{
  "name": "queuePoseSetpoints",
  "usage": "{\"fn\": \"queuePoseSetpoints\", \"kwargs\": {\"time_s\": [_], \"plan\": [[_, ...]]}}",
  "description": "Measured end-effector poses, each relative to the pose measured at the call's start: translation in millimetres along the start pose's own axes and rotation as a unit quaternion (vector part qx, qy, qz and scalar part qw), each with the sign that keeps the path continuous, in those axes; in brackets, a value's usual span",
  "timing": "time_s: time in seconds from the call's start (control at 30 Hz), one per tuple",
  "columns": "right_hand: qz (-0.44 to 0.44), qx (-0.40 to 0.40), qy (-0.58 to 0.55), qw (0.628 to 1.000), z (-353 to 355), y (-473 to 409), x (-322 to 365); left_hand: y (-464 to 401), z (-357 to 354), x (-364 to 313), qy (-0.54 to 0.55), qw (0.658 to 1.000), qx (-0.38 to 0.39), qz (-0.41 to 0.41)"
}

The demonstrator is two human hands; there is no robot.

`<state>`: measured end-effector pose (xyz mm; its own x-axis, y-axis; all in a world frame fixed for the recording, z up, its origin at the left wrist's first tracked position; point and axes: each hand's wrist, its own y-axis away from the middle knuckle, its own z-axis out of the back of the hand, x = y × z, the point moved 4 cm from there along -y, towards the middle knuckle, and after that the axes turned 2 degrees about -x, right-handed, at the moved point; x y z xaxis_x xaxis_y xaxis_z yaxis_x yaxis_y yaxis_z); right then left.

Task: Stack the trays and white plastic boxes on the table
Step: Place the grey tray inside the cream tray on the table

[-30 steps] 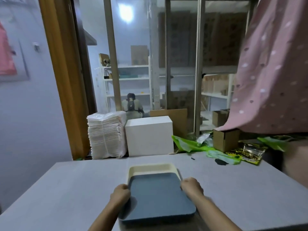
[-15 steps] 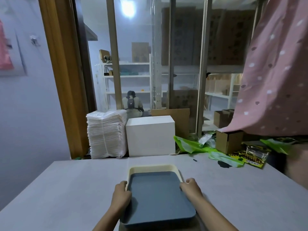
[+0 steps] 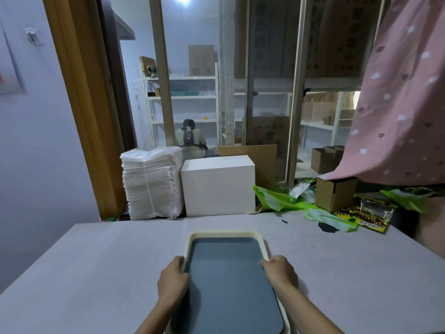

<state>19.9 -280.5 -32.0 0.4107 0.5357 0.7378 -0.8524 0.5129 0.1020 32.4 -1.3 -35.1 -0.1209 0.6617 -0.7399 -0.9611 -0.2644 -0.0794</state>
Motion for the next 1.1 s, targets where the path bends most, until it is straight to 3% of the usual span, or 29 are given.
{"fn": "queuePoseSetpoints", "kwargs": {"time_s": [0.13, 0.3, 0.57, 0.7, 1.1], "plan": [[0.004, -0.009, 0.019, 1.000, -1.2, -4.5, 0.8, -0.1, 4.7, -0.3, -0.027, 1.000, -0.002, -0.010], [0.003, -0.013, 0.010, 1.000, -0.2, -4.6, 0.0, -4.2, 10.7, 3.7, 0.026, 0.999, -0.014, -0.012], [0.038, 0.067, -0.032, 0.997, -4.7, -15.4, 7.1, -16.4, 0.4, 9.8, 0.087, 0.995, 0.041, 0.006], [0.053, 0.019, 0.001, 0.998, -7.4, -20.2, 2.4, -14.7, -4.7, 17.1, 0.061, 0.998, 0.020, 0.002], [0.082, -0.026, 0.034, 0.996, -10.0, -29.6, 4.5, -14.9, -5.7, 13.5, 0.040, 0.999, 0.032, 0.006]]}}
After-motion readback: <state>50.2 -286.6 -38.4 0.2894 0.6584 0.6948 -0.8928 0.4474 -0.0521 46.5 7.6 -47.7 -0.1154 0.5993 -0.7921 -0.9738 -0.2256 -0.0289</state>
